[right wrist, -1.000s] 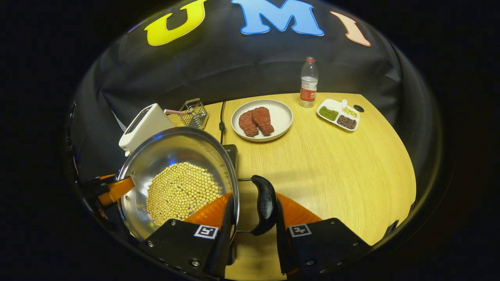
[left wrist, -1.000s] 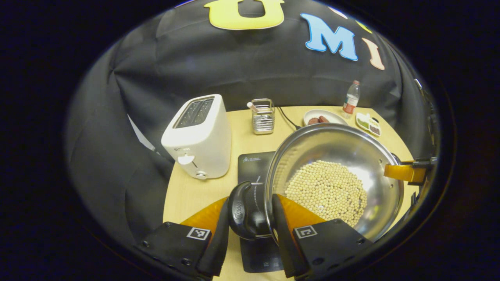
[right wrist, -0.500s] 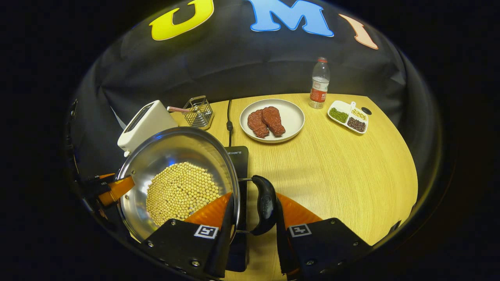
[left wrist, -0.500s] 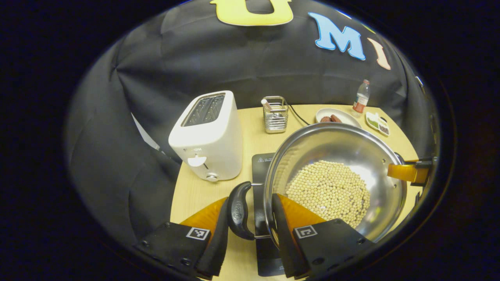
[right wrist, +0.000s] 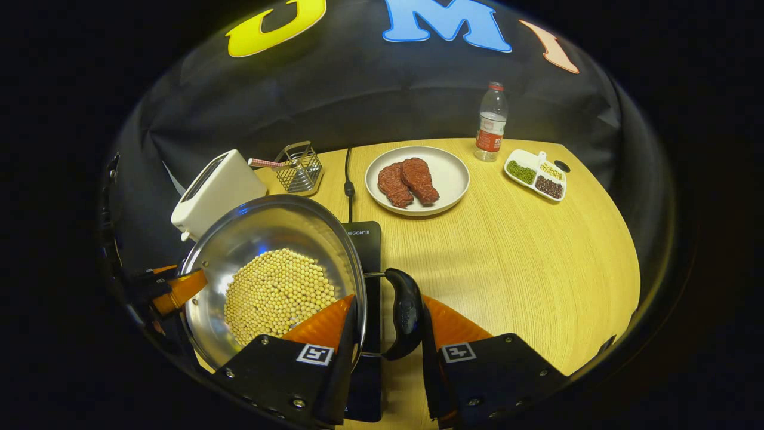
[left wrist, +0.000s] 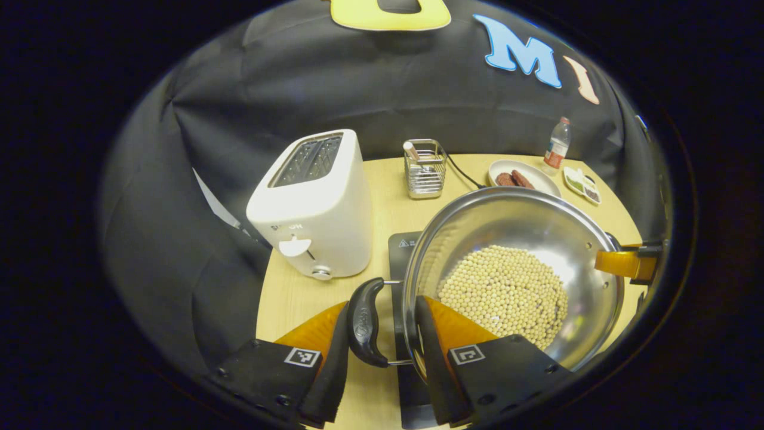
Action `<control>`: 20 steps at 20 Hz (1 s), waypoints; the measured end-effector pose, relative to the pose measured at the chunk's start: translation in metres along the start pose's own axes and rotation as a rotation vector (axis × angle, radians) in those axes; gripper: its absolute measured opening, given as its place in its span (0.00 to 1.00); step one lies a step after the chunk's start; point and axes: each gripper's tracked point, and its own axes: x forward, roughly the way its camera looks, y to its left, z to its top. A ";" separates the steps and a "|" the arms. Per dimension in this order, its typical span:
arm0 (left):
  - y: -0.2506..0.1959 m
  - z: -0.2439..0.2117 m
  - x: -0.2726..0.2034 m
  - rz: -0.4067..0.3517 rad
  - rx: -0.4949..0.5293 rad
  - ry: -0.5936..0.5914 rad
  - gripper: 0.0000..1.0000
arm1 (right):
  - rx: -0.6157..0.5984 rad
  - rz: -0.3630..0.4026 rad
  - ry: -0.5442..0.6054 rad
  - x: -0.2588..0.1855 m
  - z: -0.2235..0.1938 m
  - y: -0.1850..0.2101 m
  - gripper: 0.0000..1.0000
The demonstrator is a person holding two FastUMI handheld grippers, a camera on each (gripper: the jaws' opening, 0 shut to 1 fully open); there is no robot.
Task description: First push the handle of the pot to place it horizontally, then grasp the pot with both hands and set it on the induction cooktop.
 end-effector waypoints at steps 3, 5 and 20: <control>-0.001 0.000 0.002 0.003 0.004 0.002 0.64 | 0.010 -0.004 0.002 0.004 -0.004 -0.001 0.51; -0.003 0.000 0.003 0.002 0.002 0.002 0.64 | 0.012 -0.004 -0.001 0.006 -0.004 -0.001 0.51; -0.001 0.047 -0.054 0.005 -0.098 -0.184 0.85 | -0.003 0.054 -0.184 -0.023 0.040 -0.018 0.90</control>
